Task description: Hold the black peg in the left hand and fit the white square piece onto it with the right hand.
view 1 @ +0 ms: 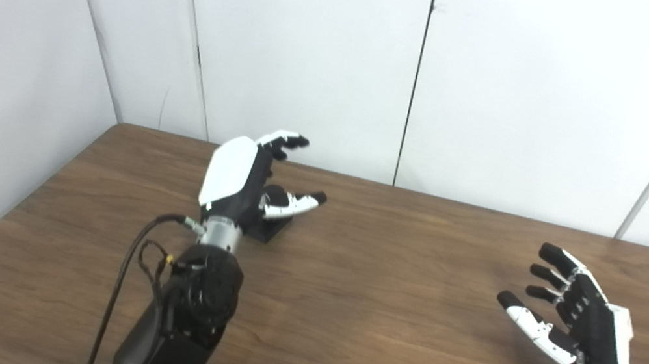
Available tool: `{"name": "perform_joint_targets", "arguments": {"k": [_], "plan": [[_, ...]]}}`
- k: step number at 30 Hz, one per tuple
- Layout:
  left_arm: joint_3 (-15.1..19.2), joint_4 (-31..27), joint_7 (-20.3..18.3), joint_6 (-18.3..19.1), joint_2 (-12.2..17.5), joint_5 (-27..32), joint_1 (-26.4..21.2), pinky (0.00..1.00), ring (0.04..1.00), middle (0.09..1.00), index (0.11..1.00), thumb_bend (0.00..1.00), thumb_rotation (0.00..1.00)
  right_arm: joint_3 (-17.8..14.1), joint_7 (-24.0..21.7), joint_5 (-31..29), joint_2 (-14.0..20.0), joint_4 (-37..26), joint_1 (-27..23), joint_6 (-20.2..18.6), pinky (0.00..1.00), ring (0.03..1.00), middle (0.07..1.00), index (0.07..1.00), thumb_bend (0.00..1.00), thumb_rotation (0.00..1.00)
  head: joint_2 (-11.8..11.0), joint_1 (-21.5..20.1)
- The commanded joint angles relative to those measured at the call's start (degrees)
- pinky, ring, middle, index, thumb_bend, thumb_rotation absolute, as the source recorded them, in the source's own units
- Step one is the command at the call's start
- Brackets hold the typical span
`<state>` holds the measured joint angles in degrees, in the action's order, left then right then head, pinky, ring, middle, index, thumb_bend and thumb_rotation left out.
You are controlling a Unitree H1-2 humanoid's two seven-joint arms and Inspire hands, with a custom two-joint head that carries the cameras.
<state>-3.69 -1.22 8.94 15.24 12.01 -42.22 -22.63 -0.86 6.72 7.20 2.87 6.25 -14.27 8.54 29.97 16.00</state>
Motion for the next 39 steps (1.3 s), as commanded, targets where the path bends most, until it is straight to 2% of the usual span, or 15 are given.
{"name": "perform_joint_targets", "arguments": {"k": [1, 4, 7, 11, 14, 21, 26, 39], "plan": [[-0.28, 0.03, 1.23, 1.19, 1.62, -2.74, -3.47, 0.56, 0.737, 0.793, 0.728, 0.72, 0.29, -0.1, 0.07, 0.3, 0.02, -1.83, -1.92, 1.05, 0.61, 0.739, 0.797, 0.758, 0.66, 0.16, 0.06, 0.06], [-0.92, 0.94, 0.2, 4.22, 2.37, -5.41, -4.54, 0.61, 0.78, 0.821, 0.732, 0.73, 0.31, -0.14, -0.05, -0.02, -0.08, -1.94, -2.04, 0.74, 0.61, 0.736, 0.797, 0.757, 0.66, 0.15, 0.12, 0.05], [-1.71, 2.65, 0.84, 5.99, 2.97, -7.79, -5.11, 0.73, 0.832, 0.847, 0.73, 0.76, 0.35, -0.04, -0.1, 0.11, 0.04, -1.94, -2.08, 0.81, 0.6, 0.732, 0.798, 0.757, 0.65, 0.15, 0.13, 0.01], [-2.7, 4.01, -0.05, 9.45, 3.27, -10.41, -5.67, 0.82, 0.901, 0.895, 0.751, 0.78, 0.41, 0.03, 0.01, 0.5, 0.15, -1.97, -2.1, 0.67, 0.59, 0.731, 0.794, 0.759, 0.66, 0.16, 0.3, -0.2], [-2.31, 4.99, -1.56, 11.52, 2.39, -13.37, -5.97, 0.82, 0.925, 0.927, 0.768, 0.78, 0.45, 0.0, -0.19, -0.06, 0.02, -2.01, -2.0, 0.91, 0.59, 0.735, 0.791, 0.759, 0.66, 0.15, 0.4, -0.3], [-0.65, 9.0, -2.35, 11.67, 0.78, -19.06, -6.76, 0.84, 0.925, 0.93, 0.739, 0.78, 0.46, 0.06, -0.05, -0.04, -0.19, -2.54, -1.77, 0.27, 0.61, 0.741, 0.793, 0.754, 0.64, 0.14, 0.79, -0.84], [1.98, 12.25, -3.5, 11.66, -1.25, -22.19, -7.75, 0.86, 0.933, 0.937, 0.733, 0.81, 0.48, -0.07, 0.02, 0.13, 0.04, -2.53, -1.66, 0.29, 0.61, 0.738, 0.789, 0.751, 0.65, 0.15, 0.81, -0.91], [4.74, 15.89, -4.79, 11.67, -3.25, -24.84, -6.41, 0.77, 0.901, 0.914, 0.69, 0.86, 0.52, 0.11, 0.08, -0.11, -0.53, -3.06, -1.4, 0.35, 0.58, 0.727, 0.785, 0.749, 0.65, 0.1, 1.49, -0.91]]}}
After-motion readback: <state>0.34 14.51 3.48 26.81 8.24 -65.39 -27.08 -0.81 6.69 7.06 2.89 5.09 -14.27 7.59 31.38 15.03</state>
